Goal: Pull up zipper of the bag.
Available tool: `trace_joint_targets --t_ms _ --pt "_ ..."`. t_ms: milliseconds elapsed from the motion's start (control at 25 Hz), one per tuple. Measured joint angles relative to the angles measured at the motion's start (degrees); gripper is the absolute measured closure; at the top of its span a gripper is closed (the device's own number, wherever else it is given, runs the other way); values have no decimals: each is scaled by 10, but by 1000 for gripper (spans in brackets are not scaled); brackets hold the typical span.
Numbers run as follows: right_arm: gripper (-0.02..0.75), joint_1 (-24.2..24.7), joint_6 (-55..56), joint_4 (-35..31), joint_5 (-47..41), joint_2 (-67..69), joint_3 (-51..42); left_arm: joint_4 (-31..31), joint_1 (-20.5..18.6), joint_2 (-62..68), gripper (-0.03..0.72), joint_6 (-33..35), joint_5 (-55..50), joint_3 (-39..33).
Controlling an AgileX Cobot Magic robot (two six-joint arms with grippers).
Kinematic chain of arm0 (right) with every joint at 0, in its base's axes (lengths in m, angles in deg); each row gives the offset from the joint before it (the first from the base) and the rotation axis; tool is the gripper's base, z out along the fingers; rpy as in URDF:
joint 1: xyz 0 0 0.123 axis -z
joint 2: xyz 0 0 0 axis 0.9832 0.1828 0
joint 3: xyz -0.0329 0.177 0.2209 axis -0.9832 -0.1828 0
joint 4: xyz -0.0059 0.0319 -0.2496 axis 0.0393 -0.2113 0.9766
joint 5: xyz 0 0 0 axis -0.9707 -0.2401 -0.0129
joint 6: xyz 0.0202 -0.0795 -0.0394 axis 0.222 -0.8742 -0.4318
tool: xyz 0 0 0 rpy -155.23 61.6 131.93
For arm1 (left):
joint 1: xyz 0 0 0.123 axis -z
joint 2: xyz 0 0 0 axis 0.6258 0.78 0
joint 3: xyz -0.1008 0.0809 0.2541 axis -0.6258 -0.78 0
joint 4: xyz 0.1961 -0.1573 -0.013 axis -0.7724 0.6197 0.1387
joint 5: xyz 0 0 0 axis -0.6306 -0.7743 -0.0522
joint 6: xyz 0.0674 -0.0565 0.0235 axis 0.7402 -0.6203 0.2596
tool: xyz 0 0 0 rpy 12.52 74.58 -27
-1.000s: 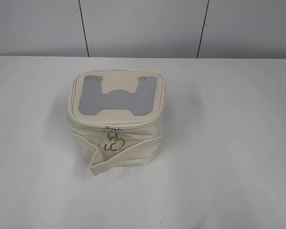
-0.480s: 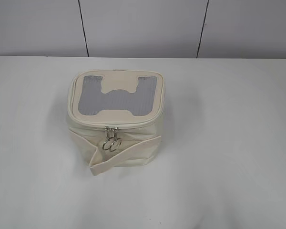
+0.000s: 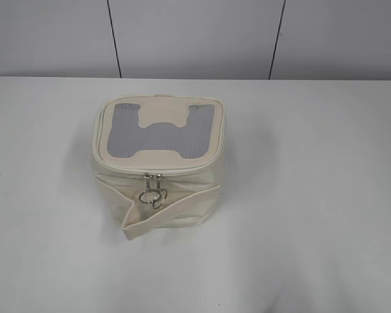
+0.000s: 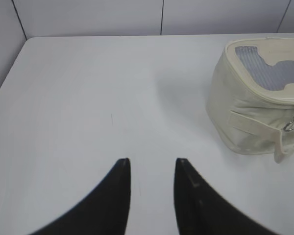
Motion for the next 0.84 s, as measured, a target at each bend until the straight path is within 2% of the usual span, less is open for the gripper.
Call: trace_joint_targets --t_ms 840 --pt "314 0 0 0 0 0 0 0 0 0 452 1 0 0"
